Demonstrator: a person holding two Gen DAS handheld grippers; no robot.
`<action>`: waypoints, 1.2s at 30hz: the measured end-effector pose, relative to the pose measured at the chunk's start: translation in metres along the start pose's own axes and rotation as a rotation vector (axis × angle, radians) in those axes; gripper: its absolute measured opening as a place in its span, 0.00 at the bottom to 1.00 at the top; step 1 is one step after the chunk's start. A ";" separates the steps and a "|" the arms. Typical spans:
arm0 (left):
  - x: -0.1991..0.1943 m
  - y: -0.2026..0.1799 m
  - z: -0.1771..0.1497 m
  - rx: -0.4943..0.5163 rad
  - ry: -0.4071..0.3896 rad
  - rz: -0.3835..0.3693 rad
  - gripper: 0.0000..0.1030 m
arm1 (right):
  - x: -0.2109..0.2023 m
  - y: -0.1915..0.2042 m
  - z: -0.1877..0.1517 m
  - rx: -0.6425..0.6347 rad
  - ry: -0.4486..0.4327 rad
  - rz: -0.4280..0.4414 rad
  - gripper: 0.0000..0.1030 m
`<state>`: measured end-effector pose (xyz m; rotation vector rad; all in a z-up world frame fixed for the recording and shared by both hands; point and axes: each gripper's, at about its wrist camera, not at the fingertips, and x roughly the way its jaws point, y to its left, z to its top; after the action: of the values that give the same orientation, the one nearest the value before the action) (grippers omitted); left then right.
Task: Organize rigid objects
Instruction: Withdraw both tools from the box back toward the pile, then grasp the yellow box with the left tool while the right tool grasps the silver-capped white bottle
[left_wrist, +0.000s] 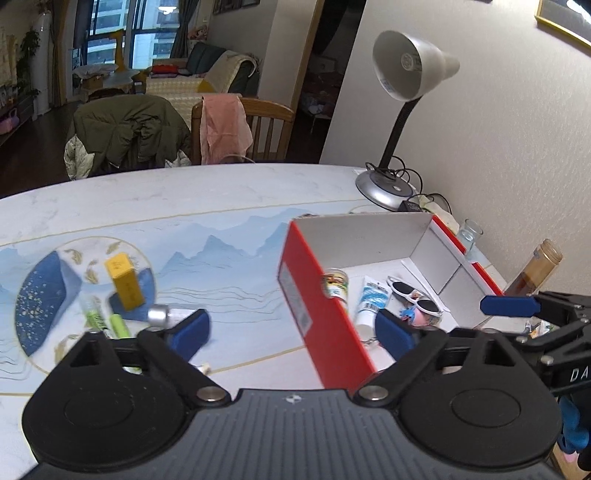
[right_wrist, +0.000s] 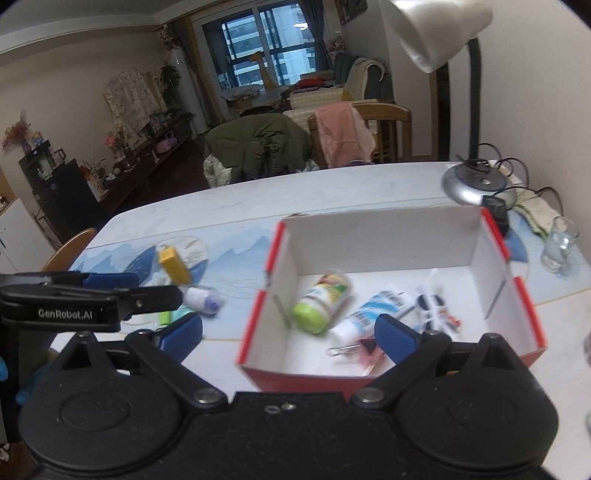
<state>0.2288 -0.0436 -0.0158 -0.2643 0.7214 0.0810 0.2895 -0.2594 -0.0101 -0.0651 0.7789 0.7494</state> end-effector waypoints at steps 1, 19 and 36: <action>-0.003 0.006 0.000 -0.001 -0.004 -0.005 0.97 | 0.001 0.007 -0.001 0.000 0.003 0.003 0.97; -0.008 0.119 0.000 -0.043 -0.049 0.062 1.00 | 0.043 0.101 -0.014 -0.010 0.051 0.009 0.97; 0.040 0.182 0.005 0.011 -0.018 0.076 1.00 | 0.121 0.163 -0.022 -0.116 0.165 0.038 0.95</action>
<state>0.2316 0.1320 -0.0771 -0.2252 0.7138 0.1514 0.2294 -0.0734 -0.0714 -0.2193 0.8952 0.8326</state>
